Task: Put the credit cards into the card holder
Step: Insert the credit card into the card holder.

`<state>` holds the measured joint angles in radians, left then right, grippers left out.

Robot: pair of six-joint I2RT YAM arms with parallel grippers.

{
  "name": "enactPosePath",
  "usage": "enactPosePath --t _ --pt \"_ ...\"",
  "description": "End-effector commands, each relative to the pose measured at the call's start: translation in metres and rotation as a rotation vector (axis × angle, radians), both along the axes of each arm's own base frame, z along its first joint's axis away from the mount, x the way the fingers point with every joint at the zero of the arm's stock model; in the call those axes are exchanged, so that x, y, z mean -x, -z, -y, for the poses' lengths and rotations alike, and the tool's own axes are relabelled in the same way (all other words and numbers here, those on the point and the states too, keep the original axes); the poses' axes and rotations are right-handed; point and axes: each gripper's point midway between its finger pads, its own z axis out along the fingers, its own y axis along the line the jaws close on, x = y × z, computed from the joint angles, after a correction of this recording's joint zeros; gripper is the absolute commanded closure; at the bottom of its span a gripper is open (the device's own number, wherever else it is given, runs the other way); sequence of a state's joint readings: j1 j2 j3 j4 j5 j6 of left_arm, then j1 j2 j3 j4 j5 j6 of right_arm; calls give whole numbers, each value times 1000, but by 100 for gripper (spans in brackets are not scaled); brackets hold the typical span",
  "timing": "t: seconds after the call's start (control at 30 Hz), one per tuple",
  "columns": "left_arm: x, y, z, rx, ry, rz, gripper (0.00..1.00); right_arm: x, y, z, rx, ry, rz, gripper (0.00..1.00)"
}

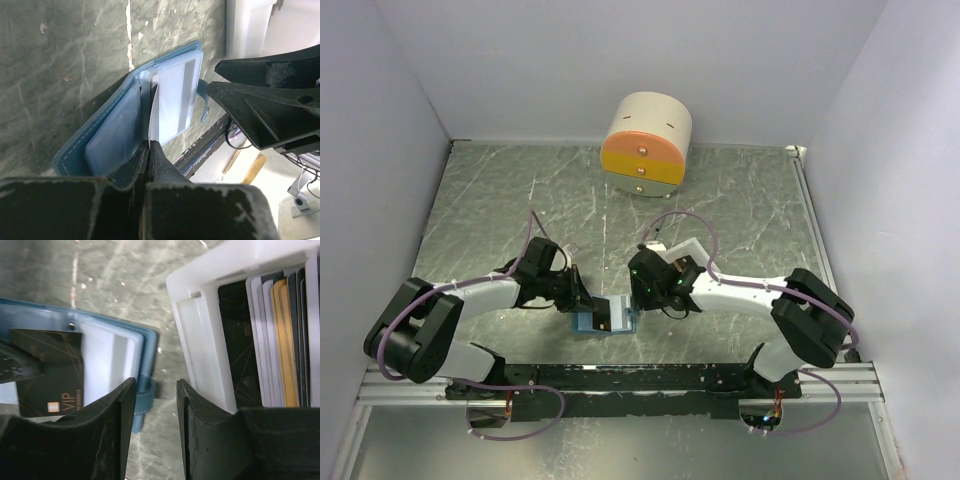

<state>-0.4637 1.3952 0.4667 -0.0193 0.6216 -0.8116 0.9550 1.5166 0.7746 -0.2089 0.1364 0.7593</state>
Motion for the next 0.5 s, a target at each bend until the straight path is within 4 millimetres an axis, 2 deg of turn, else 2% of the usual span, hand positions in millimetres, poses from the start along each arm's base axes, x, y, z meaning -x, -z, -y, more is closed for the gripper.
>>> enactPosePath --t 0.0,0.1,0.2,0.3,0.47 --pt "-7 1 -5 -28 -18 45 93 5 -3 21 75 35 -6 61" --pt "-8 -1 -4 -15 -18 64 93 7 -20 8 21 22 20 61" --pt "-8 -1 -2 -10 -9 68 93 9 -29 -4 -3 8 34 61" --pt "-8 2 -3 -21 -4 57 93 9 -26 -9 -1 8 30 61" --pt "-8 3 -4 -19 -16 69 93 12 -8 -10 52 10 3 61"
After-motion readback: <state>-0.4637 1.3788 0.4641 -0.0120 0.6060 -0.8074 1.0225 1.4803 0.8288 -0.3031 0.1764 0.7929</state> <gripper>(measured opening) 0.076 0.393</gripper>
